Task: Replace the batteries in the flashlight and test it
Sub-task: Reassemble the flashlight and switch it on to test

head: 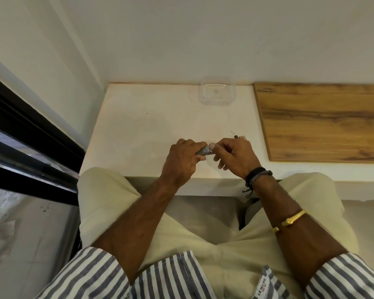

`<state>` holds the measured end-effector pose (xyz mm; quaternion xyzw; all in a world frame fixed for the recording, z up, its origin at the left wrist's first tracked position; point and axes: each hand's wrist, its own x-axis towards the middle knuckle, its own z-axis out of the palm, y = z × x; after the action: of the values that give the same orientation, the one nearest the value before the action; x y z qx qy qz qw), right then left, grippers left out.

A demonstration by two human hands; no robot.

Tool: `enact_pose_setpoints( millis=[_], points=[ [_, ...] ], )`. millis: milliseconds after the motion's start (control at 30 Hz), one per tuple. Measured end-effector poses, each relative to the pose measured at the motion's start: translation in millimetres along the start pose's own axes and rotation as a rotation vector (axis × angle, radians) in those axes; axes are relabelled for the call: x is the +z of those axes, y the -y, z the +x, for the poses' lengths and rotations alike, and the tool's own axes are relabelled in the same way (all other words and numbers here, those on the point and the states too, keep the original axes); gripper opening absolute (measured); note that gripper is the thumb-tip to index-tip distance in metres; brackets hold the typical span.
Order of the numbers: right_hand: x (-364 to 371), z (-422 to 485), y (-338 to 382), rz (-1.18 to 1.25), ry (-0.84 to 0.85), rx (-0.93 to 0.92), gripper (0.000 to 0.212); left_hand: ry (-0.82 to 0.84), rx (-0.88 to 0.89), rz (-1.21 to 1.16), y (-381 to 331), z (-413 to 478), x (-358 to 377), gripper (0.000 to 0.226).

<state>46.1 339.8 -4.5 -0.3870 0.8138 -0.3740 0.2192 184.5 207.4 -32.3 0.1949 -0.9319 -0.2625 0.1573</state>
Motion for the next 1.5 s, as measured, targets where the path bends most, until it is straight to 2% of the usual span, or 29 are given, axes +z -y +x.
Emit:
enact_pose_setpoints(
  millis=[67, 133, 267, 300, 367, 500, 633, 700, 800, 867, 967, 1067, 1233, 1300, 1433, 1500],
  points=[
    [2, 0, 1, -0.101, -0.049, 0.054, 0.05, 0.014, 0.027, 0.008, -2, 0, 0, 0.032],
    [3, 0, 1, -0.142, -0.076, 0.083, 0.057, 0.024, 0.036, 0.01, -3, 0, 0, 0.033],
    [-2, 2, -2, 0.123, 0.032, 0.007, 0.031, 0.009, -0.011, -0.016, -4, 1, -2, 0.033],
    [-4, 2, -3, 0.142, 0.061, -0.025, 0.032, 0.007, -0.021, -0.019, -3, 0, -2, 0.032],
    [-4, 2, -5, 0.108, 0.07, -0.066, 0.032, 0.017, -0.034, -0.016, -2, 0, -2, 0.033],
    [-1, 0, -2, 0.042, 0.035, -0.01, 0.018, 0.011, -0.017, -0.022, -2, 1, -1, 0.032],
    [1, -1, 5, -0.125, 0.005, 0.054, 0.054, 0.009, 0.032, -0.038, -4, -1, 1, 0.034],
    [2, -1, 7, -0.189, -0.018, 0.078, 0.061, 0.017, 0.043, -0.045, -4, -1, 1, 0.033],
    [-3, -1, 6, 0.018, 0.023, 0.095, 0.042, -0.004, 0.014, -0.052, -2, -1, 1, 0.033],
    [-7, -1, 3, 0.128, 0.08, 0.031, 0.038, -0.008, -0.011, -0.049, 0, 0, 1, 0.032],
    [-4, -1, 0, 0.055, 0.058, -0.053, 0.029, -0.002, -0.032, -0.045, 1, -1, 1, 0.032],
    [-3, -2, 1, 0.017, 0.027, -0.011, 0.019, -0.005, -0.008, -0.035, -1, 0, 1, 0.03],
    [1, -3, 7, -0.095, -0.014, 0.088, 0.059, -0.008, 0.082, -0.001, -3, 0, 2, 0.034],
    [2, -4, 8, -0.074, -0.014, 0.148, 0.065, -0.004, 0.094, 0.003, -2, 0, 2, 0.033],
    [-4, -4, 8, 0.136, 0.085, 0.114, 0.041, -0.013, 0.02, -0.058, 0, 0, 2, 0.033],
    [-6, -3, 6, 0.111, 0.111, 0.036, 0.036, -0.002, -0.017, -0.072, 2, -1, 3, 0.034]
  ],
)
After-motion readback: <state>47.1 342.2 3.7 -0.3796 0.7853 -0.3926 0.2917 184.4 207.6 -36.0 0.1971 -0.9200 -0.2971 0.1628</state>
